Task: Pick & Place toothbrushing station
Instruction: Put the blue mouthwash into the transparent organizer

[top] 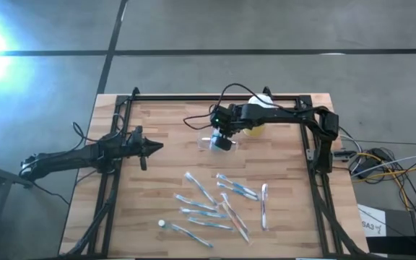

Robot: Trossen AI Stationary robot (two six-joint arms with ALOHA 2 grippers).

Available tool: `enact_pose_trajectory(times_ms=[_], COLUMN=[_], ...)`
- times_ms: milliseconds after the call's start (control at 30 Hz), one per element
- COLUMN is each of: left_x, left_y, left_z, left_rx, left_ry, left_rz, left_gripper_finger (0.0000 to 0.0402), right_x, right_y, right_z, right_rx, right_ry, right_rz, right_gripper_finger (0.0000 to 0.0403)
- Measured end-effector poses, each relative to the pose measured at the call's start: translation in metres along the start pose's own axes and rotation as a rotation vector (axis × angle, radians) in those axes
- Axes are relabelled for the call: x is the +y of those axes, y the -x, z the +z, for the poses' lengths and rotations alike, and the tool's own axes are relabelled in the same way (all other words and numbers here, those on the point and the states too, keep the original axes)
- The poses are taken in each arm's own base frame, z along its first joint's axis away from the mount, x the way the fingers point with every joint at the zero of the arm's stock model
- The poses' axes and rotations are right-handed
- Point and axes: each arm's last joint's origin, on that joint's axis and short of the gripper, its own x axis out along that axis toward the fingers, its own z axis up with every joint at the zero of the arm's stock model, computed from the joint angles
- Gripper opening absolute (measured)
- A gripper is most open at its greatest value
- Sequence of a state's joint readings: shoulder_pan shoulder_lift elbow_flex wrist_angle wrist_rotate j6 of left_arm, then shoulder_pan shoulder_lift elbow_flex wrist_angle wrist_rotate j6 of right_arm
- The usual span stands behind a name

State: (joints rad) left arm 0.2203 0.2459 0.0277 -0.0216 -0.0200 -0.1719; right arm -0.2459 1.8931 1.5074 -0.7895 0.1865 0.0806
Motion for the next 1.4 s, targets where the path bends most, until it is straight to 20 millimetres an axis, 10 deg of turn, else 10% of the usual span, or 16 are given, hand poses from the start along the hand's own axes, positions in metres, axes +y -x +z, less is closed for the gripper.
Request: enact_pose_trajectory(times_ms=[1400], left_x=[0.000], left_y=[0.000], left_z=[0.000], left_rx=[-0.002], left_ry=[0.001], left_rz=[-0.001], left_gripper_finger=[0.0026], right_x=[0.042], right_y=[0.007], right_z=[-0.007], right_rx=[0.007], right_ry=[0.109], right_rz=[0.098], right_gripper_finger=[0.0008])
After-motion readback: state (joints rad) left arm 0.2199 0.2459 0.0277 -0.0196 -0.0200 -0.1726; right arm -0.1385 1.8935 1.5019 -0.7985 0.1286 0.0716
